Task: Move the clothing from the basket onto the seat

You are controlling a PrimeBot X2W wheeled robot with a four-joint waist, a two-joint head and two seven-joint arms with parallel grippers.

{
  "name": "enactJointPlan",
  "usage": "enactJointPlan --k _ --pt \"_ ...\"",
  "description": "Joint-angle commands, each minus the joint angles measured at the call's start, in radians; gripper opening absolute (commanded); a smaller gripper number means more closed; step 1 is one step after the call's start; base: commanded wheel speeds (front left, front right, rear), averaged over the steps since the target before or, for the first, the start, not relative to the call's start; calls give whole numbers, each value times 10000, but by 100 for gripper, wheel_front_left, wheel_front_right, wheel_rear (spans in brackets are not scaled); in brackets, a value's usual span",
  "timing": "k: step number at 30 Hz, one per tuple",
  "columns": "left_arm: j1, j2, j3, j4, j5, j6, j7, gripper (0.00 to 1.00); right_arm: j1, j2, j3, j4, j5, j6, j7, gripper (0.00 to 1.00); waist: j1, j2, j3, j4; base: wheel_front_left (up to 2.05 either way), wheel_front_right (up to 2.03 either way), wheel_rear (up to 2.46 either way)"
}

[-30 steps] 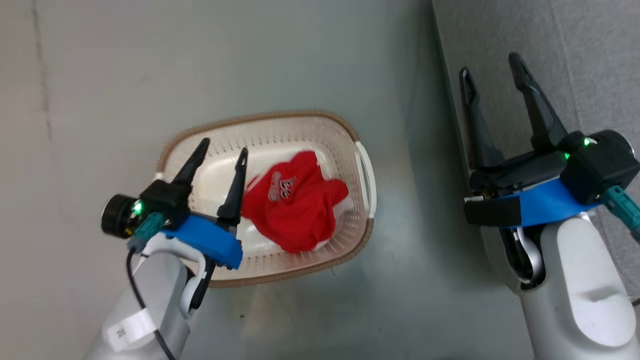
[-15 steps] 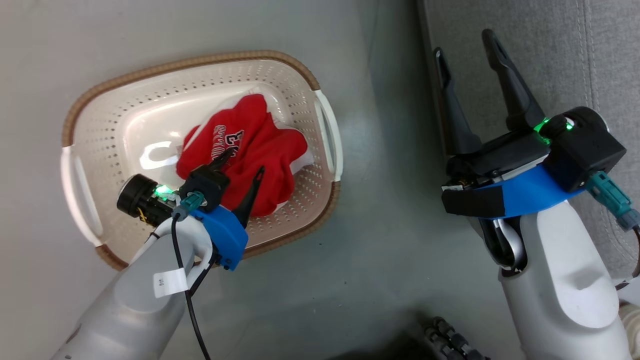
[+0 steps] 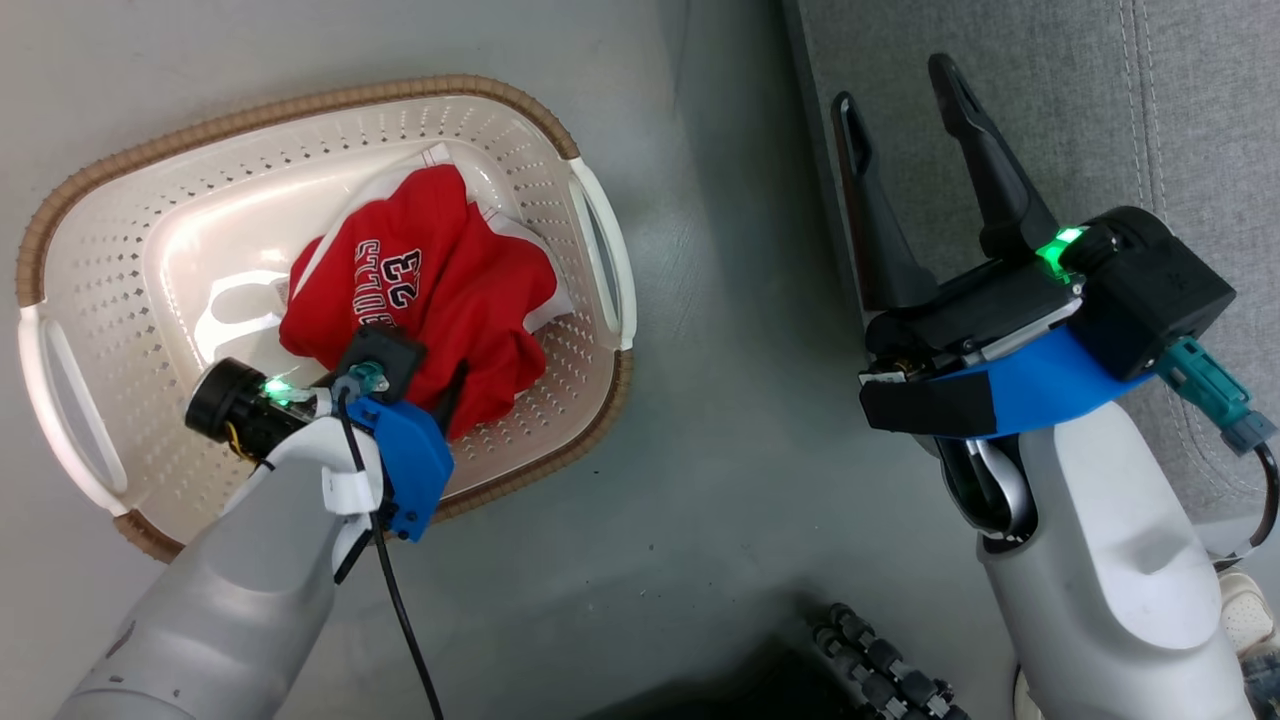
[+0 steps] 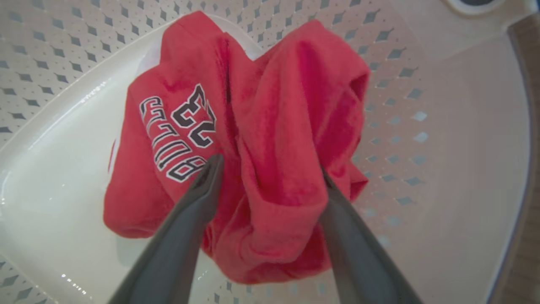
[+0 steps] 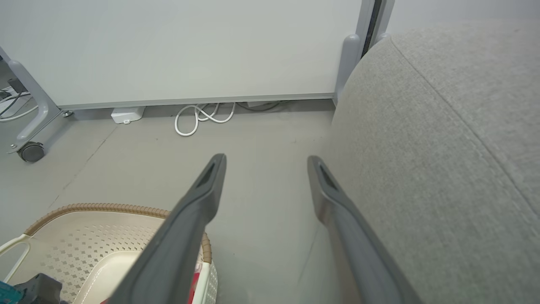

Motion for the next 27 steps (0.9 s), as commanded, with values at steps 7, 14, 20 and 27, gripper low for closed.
enactJointPlan --k 7,14,20,27 --pt "-421 -209 -169 846 -173 -10 595 45 -128 23 29 -110 91 1 -47 100 -1 0 45 -18 0 0 0" --pt "-533 -436 -391 1115 -351 -10 566 0 -142 25 -20 -110 106 1 -48 100 -1 0 -12 33 0 0 0" --pt "-575 -495 -534 1168 -560 -10 422 0 -134 25 -57 -122 26 1 -47 100 -1 0 -58 55 0 0 0" --pt "-537 -578 -764 1253 -806 -10 354 0 -119 24 -44 -11 21 1 -46 100 -1 0 -233 118 0 0 0"
